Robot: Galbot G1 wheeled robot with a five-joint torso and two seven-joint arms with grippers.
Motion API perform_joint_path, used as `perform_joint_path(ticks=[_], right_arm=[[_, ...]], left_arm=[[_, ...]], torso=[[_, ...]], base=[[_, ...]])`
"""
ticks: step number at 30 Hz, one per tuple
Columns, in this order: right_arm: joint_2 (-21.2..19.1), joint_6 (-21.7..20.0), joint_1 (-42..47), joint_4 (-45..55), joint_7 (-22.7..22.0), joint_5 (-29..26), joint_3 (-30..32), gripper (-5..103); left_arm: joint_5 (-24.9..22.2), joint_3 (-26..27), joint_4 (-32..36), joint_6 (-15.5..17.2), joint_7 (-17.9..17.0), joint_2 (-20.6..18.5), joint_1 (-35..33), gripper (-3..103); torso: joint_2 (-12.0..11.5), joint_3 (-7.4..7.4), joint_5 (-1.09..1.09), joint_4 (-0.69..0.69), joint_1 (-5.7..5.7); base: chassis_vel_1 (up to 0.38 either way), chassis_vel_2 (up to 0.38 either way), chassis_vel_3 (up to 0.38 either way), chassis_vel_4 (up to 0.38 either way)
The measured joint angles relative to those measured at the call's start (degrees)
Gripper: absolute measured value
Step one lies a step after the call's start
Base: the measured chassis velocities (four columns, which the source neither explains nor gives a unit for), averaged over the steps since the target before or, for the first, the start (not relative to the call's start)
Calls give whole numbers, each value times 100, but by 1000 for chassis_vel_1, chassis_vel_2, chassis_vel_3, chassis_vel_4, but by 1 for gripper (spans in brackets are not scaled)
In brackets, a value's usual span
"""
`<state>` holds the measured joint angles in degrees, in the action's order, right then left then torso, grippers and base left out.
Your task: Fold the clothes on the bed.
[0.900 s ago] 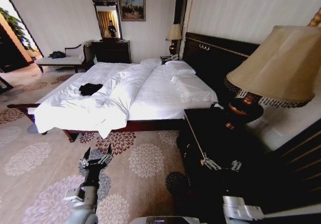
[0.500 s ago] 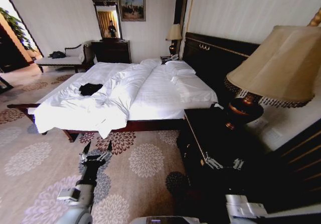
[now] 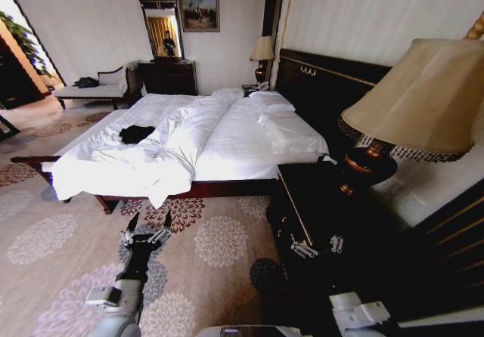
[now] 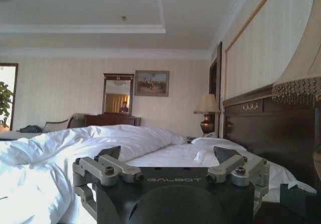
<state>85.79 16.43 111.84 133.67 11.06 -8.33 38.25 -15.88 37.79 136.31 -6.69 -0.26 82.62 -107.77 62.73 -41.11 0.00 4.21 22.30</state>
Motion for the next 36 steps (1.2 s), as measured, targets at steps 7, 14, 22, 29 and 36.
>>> perform_joint_path(ticks=[7, 14, 22, 29, 36], right_arm=[[50, -31, 40, 60, -74, 192, 26, 100], [79, -194, 94, 133, -200, 448, 40, 100], [157, -281, 70, 62, -326, 600, -2, 100], [184, -296, 42, 12, -450, 625, -13, 100], [204, -297, 39, -5, -484, 624, -12, 100]], left_arm=[[54, -60, 79, -30, -23, 8, -53, 100], [136, -104, 62, -66, -100, 35, -79, 100], [145, -106, 103, -92, -118, 8, -115, 100], [145, -130, 21, -133, -124, 6, -107, 100], [143, -128, 17, -144, -125, -14, -101, 100]], torso=[[0, 0, 0, 0, 0], [0, 0, 0, 0, 0], [0, 0, 0, 0, 0], [0, 0, 0, 0, 0], [0, 0, 0, 0, 0]], base=[[0, 0, 0, 0], [0, 0, 0, 0], [0, 0, 0, 0], [0, 0, 0, 0], [0, 0, 0, 0]])
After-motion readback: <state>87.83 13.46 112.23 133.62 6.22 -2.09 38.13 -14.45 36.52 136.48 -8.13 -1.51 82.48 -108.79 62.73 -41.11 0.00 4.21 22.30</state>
